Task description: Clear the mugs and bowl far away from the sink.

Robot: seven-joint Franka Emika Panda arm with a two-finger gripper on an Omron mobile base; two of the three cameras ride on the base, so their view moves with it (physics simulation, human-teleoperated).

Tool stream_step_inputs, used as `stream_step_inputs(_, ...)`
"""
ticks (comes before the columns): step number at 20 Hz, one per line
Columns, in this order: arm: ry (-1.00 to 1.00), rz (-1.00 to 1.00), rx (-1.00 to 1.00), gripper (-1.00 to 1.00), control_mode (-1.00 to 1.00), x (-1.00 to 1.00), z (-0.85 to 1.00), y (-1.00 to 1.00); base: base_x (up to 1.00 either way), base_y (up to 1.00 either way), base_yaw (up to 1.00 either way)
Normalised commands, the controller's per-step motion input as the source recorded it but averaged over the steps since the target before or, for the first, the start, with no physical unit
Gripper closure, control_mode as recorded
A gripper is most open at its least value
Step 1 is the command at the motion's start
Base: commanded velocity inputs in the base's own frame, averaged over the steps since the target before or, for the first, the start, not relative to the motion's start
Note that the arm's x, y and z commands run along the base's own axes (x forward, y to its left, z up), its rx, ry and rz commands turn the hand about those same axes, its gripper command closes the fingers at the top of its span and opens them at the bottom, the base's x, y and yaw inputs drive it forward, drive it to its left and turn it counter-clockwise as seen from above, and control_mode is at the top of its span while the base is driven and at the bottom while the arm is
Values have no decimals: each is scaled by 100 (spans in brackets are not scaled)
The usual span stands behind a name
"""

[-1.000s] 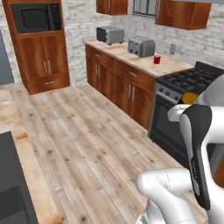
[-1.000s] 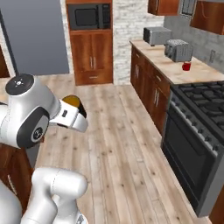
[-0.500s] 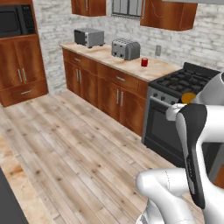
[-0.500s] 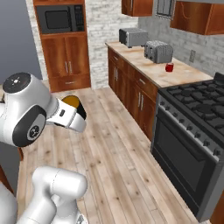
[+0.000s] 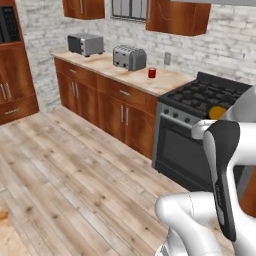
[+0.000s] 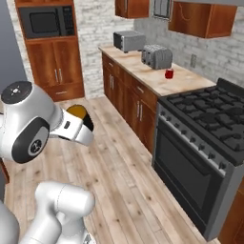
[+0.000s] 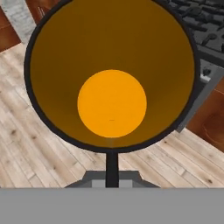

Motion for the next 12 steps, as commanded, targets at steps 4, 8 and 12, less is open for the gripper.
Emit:
stream_step_inputs(4, 0, 0, 0, 100, 100, 0, 0, 0, 88, -100, 13)
stream_step_inputs(8, 0, 0, 0, 100, 100, 0, 0, 0, 80, -58, 8)
stream_step_inputs(12, 0, 0, 0, 100, 100, 0, 0, 0, 100, 38, 0)
